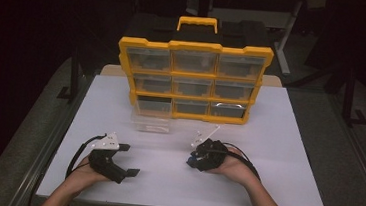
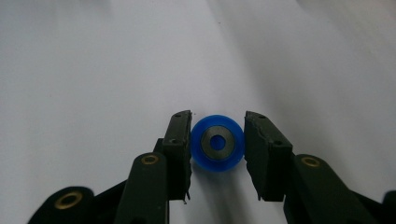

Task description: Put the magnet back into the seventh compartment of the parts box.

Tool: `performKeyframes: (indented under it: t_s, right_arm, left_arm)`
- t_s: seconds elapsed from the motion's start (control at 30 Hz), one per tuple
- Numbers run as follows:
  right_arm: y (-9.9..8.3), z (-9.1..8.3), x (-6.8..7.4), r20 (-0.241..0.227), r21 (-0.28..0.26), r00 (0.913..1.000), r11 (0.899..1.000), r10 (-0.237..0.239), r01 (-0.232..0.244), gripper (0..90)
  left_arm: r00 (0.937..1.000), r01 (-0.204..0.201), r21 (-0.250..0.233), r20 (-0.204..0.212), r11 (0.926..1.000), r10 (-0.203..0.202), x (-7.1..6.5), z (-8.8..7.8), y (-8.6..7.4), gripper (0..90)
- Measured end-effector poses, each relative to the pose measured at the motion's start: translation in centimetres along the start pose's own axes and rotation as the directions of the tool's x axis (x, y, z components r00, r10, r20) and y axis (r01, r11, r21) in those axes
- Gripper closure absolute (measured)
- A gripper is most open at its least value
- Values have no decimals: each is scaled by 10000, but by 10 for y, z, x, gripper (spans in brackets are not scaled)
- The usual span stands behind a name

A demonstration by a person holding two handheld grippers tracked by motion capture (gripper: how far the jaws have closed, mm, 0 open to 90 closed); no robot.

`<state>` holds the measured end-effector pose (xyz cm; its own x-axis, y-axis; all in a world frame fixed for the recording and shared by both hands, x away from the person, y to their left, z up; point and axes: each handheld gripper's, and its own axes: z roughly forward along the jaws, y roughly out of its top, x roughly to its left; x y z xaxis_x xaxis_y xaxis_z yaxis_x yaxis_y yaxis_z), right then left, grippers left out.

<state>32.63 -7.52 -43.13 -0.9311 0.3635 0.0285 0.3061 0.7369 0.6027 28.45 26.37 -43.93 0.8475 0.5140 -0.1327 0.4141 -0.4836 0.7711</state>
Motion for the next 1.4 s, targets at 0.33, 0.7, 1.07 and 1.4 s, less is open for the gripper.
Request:
performKeyframes:
  t_s: [0.33,0.7,1.07,1.4]
  right_arm:
    - [10,-8,-5,163,-51,9992,9993,360,-359,614]
    - [17,-15,-11,386,-186,9976,9982,582,-575,614]
    - [32,-21,-17,565,-261,9955,9969,759,-746,614]
    - [43,-25,-24,599,-345,9961,9974,653,-633,614]
  left_arm:
    - [10000,3,13,16,10000,-3,-1,0,0,16]
    - [10000,-85,23,7,10000,85,-1,0,-1,17]
    - [9999,-138,-92,-47,9999,138,-1,0,0,17]
    - [10000,-19,87,59,10000,19,-1,0,0,17]
